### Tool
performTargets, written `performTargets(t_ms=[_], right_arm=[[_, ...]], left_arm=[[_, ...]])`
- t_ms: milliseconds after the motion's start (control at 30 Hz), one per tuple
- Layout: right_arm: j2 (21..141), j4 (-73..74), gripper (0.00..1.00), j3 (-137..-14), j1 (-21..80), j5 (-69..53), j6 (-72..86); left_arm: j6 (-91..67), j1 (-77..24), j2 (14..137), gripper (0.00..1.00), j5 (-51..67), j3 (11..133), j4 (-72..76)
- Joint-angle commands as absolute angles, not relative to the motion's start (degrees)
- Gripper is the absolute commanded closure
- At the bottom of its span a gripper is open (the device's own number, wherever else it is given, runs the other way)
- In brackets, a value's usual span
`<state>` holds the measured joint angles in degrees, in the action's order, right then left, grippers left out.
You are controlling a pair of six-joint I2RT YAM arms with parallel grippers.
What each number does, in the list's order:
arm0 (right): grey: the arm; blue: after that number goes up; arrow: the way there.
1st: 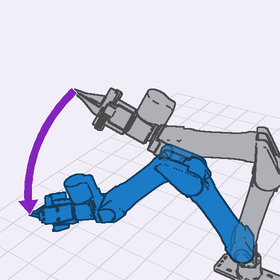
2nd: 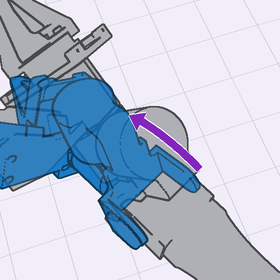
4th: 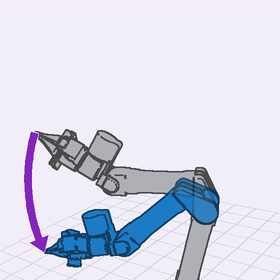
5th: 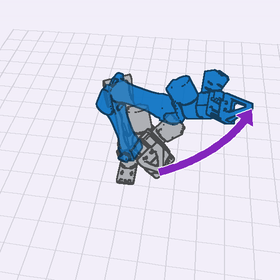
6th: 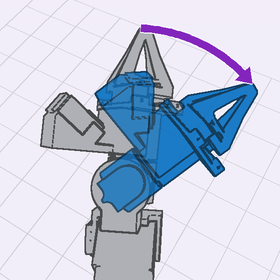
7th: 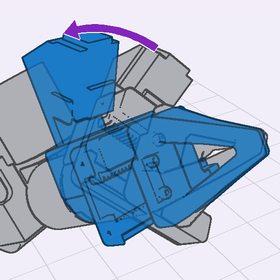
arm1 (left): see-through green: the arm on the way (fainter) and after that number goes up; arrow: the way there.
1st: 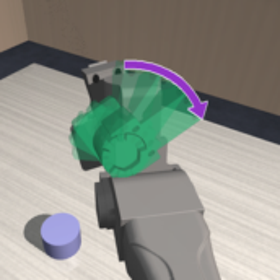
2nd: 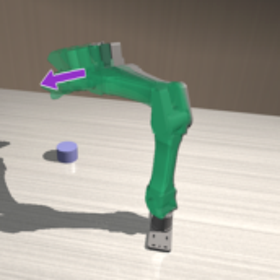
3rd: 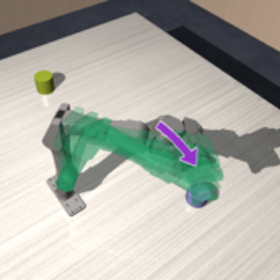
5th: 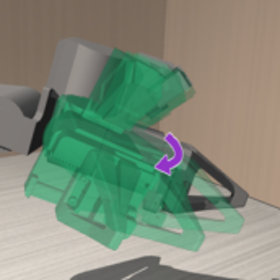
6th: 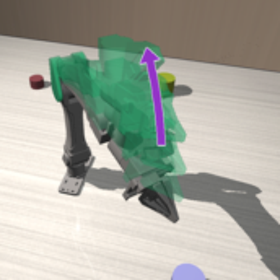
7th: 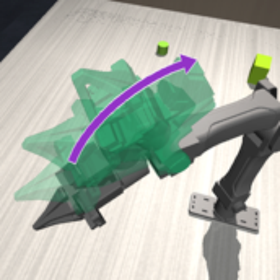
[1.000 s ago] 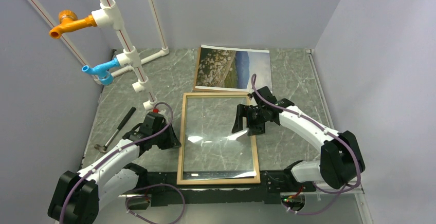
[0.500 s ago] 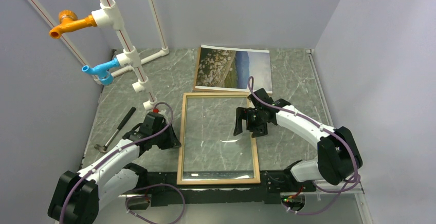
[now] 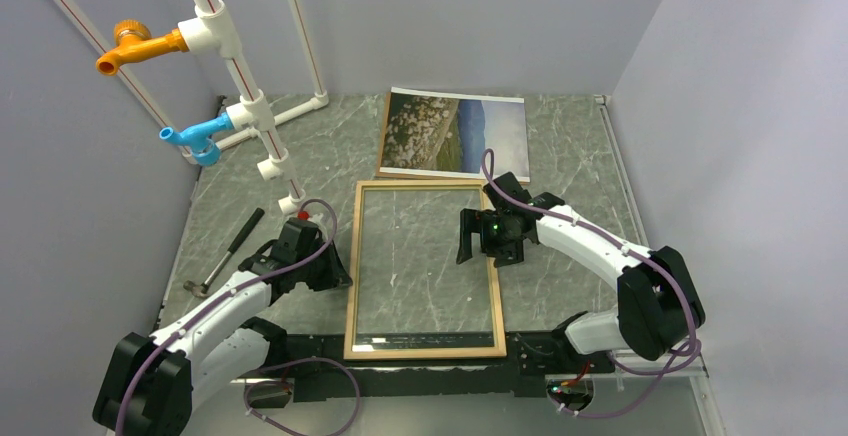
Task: Put the photo into the frame
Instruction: Place the photo frame item in the photo frame.
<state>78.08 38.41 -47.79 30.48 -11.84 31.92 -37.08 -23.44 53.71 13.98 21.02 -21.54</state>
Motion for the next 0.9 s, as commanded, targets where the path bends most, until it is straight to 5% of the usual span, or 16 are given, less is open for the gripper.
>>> performTargets(t_ms=[0,333,767,867], right_arm=[[77.11,39.14,0.01,-47.72,30.85,-10.01,31.90],[71.95,38.40,0.00,-45.45,30.77,-8.75,33.02],[67.84,36.01,0.00,-45.39,30.80,-8.74,34.19],[66.90,35.82,0.00,-45.10,30.72,-8.53,34.42]], left_arm=[[-35.50,-23.47,53.85,0.82,11.07,19.65,-21.98],[-37.43,-23.99,41.68,0.66,8.64,19.94,-24.40],[-39.67,-23.99,15.46,0.03,12.53,20.56,-26.07],[-38.54,-23.99,12.83,0.01,14.78,20.58,-24.87]])
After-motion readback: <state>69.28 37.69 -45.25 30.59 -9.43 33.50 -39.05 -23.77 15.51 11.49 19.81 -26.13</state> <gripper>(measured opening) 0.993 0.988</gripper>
